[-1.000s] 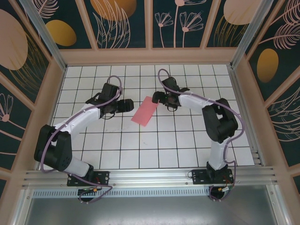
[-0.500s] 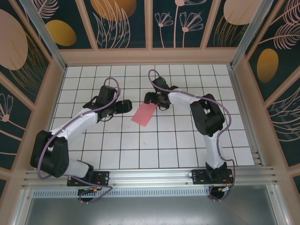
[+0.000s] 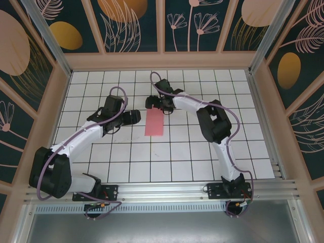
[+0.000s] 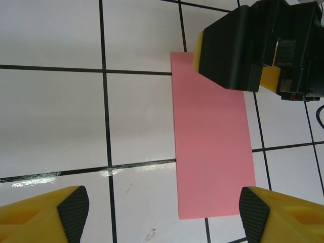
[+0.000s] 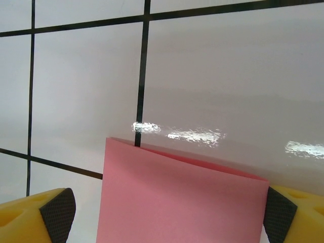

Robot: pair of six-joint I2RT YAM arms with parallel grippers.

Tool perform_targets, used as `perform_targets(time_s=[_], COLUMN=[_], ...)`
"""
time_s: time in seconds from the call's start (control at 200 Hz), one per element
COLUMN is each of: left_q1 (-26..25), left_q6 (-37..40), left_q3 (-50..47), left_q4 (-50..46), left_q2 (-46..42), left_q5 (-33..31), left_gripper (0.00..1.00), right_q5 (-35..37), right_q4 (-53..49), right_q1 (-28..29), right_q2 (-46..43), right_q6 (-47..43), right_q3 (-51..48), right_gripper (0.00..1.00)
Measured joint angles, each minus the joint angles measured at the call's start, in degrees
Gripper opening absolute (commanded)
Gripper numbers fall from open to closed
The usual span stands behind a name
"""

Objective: Fold a paper plane with a square sheet of paper (fold left side to right side)
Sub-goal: Rotate the paper at the center of the table, then third fold the triangle at the center of the table.

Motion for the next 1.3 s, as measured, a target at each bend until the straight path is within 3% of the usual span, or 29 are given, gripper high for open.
perform_targets(time_s=[0.16,0.38,0.666,1.086,1.301], left_q1=[0.02,0.04,0.33,0.63,0.63], left_q6=[-0.68,-3.26,-5.6,-6.1,-7.06], left_q3=[-2.19,-5.49,-6.23,-6.58,-6.21], left_q4=[2.03,6.1,10.49,11.78,13.22], left_q2=[-0.96,-1.25,1.57,4.35,8.76], left_q5=[0.98,4.02,7.37,8.7,11.34], left_gripper=[0.8,0.81,0.81,0.81,0.74], right_q5=[1.64,-2.6,-10.64,-9.94,-9.84], right_q4=[-0.59,2.12,7.45,7.06,7.8], right_q1=[-0.13,-1.68,-3.02,-3.04,-3.3], right_q2=[-0.55,-8.22,-8.83,-3.45,-3.43], right_q6=[-2.38,-3.23,-2.25,-3.1,-4.24], right_q3=[0.13,-8.2,-10.49,-8.96,-9.84], right_gripper=[0.95,0.72,0.72,0.69,0.66])
